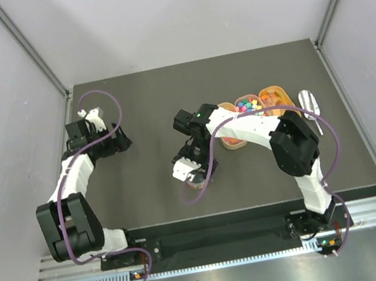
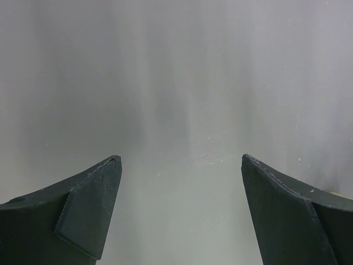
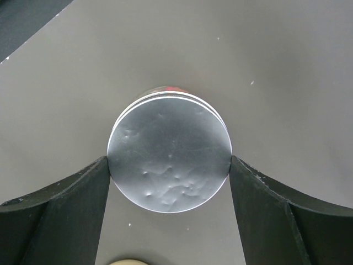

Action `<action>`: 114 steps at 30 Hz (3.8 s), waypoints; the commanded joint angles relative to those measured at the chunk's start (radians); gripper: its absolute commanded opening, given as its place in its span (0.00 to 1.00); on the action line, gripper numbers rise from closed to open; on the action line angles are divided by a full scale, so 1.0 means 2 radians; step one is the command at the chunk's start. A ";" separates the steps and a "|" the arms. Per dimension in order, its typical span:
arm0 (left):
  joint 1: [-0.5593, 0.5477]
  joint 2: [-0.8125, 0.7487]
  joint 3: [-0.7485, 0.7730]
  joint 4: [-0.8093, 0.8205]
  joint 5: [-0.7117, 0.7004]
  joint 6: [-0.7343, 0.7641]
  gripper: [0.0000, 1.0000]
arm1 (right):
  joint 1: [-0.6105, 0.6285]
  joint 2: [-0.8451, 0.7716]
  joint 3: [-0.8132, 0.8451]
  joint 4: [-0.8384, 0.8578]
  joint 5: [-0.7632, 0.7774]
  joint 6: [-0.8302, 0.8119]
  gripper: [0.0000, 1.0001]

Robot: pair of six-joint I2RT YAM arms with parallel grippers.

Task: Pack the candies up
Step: Close the bottle lid on the packing bottle, then screw the bottle lid onto the packing bottle.

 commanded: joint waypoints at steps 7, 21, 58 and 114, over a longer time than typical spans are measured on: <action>-0.001 -0.027 -0.010 0.024 0.006 0.002 0.94 | 0.008 0.007 0.025 0.001 -0.012 0.012 0.85; -0.002 -0.027 0.001 0.019 0.026 0.007 0.94 | -0.006 -0.053 -0.008 0.001 -0.009 0.039 1.00; -0.002 -0.212 -0.121 -0.106 0.180 0.390 0.00 | 0.010 -0.020 -0.056 0.109 -0.030 0.237 0.00; -0.208 0.125 -0.032 -0.143 0.304 0.677 0.99 | -0.120 -0.172 -0.220 0.394 -0.105 0.338 1.00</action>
